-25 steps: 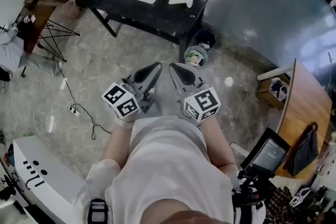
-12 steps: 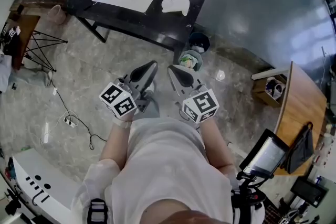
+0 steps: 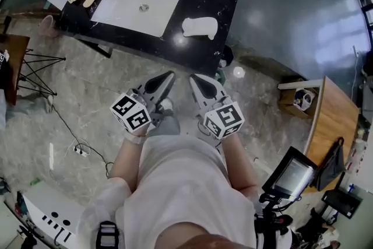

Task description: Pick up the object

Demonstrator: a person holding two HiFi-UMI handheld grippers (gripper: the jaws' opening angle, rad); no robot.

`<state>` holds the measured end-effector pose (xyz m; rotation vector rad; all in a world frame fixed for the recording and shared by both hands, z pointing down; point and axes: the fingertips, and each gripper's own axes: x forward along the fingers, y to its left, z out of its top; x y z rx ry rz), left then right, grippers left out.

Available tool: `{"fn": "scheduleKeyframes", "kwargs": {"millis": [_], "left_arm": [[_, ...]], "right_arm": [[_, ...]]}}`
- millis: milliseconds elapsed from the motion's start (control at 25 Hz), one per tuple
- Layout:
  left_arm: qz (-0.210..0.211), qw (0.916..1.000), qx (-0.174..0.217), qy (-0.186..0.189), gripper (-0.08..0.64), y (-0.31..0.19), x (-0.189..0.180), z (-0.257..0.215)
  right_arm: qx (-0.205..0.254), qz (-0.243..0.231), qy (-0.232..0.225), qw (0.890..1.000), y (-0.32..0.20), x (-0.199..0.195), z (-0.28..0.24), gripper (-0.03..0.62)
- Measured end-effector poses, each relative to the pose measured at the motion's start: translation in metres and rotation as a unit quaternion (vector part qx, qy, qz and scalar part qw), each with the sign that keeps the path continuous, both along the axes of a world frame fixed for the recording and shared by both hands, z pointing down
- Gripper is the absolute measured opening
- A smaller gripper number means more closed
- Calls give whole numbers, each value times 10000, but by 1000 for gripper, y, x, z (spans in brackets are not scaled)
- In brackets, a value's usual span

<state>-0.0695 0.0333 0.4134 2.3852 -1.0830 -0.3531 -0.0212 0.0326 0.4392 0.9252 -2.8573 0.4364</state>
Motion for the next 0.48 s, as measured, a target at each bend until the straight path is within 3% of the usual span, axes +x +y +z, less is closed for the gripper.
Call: {"fn": "scheduleKeyframes", "kwargs": {"millis": [240, 480], "left_arm": [[238, 9994, -149, 180, 3, -63, -39, 13], [461, 9983, -44, 347, 3, -106, -57, 15]], "right_arm": [[-156, 340, 180, 9991, -63, -32, 10, 21], [-204, 601, 243, 9977, -100, -48, 8, 21]]}}
